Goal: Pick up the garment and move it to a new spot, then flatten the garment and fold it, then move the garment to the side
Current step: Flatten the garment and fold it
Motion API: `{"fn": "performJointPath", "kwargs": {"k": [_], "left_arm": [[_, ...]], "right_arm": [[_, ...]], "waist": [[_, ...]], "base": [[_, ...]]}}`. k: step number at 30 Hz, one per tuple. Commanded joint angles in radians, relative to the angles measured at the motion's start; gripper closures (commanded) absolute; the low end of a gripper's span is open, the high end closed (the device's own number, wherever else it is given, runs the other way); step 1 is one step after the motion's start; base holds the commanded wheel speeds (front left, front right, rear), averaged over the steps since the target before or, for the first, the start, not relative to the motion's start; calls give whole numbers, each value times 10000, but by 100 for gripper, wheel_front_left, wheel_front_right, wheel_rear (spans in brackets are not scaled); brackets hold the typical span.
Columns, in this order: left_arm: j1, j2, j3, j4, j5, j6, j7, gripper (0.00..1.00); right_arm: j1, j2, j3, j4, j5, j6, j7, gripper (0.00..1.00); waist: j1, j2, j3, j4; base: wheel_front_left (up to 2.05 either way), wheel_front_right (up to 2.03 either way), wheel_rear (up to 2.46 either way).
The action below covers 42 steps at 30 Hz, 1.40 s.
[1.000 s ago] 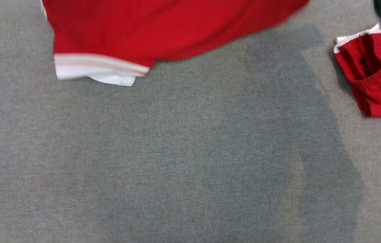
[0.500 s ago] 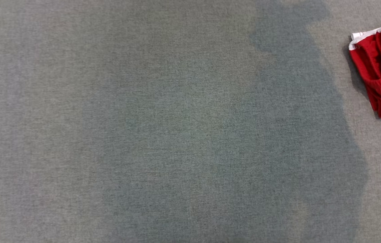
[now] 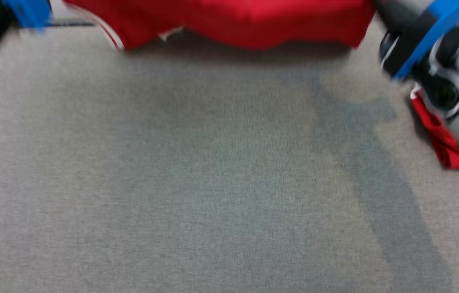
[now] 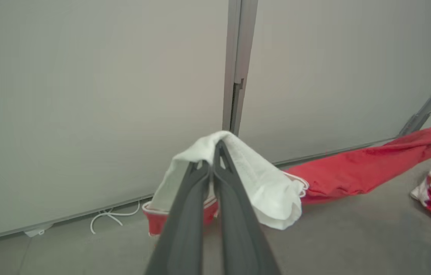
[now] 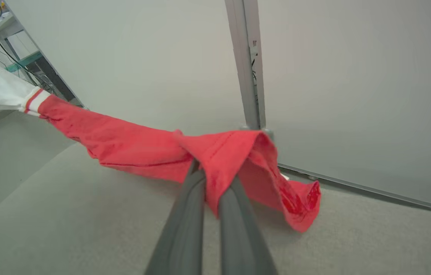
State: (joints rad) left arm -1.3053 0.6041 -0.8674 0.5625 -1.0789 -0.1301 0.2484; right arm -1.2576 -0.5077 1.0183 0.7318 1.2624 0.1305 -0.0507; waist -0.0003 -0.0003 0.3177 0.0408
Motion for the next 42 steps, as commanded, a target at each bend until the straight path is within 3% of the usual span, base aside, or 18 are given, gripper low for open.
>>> {"fn": "performJointPath", "kwargs": {"k": [1, 2, 7, 13, 21, 28, 34, 42], "left_arm": [[616, 218, -386, -390, -490, -11, 681, 100], [616, 218, -386, -390, -490, -11, 681, 100], [2269, 1498, -1386, -2078, -2145, -9, 2690, 100], [4098, 2858, -1975, -3646, -3372, 40, 3608, 100], [6246, 4529, -2607, -6016, -4963, 821, 4422, 100], [7334, 5622, -3013, -7764, -5595, 1445, 4582, 100], [7783, 6159, -3146, -8926, -6027, 1776, 4525, 100], [7060, 5867, -2882, -8823, -5845, 2063, 4966, 100]], "right_arm": [[542, -160, 283, -391, 287, 3, 242, 100], [542, -160, 283, -391, 287, 3, 242, 100], [1960, -1133, 1712, -1728, 847, 3, 1317, 100], [3594, -1994, 2451, -2422, 1231, 3, 2658, 100], [5675, -2811, 2577, -3001, 1850, 3, 3242, 100], [7185, -3909, 2589, -4282, 2862, 3, 3787, 100], [7547, -4617, 2521, -5266, 3348, 3, 4229, 100], [6808, -4651, 2327, -5443, 3513, 3, 4756, 100]], "waist": [[3, 3, -479, -190], [3, 3, -479, -190], [3, 3, -1557, -248], [3, 3, -2436, -370], [3, 3, -2850, -415], [3, 3, -3012, -300], [3, 3, -3018, -386], [3, 3, -2756, -612]], "base": [[0, 0, 0], [0, 0, 0], [0, 0, 0], [0, 0, 0], [0, 0, 0], [0, 0, 0], [0, 0, 0], [0, 0, 0]]}}
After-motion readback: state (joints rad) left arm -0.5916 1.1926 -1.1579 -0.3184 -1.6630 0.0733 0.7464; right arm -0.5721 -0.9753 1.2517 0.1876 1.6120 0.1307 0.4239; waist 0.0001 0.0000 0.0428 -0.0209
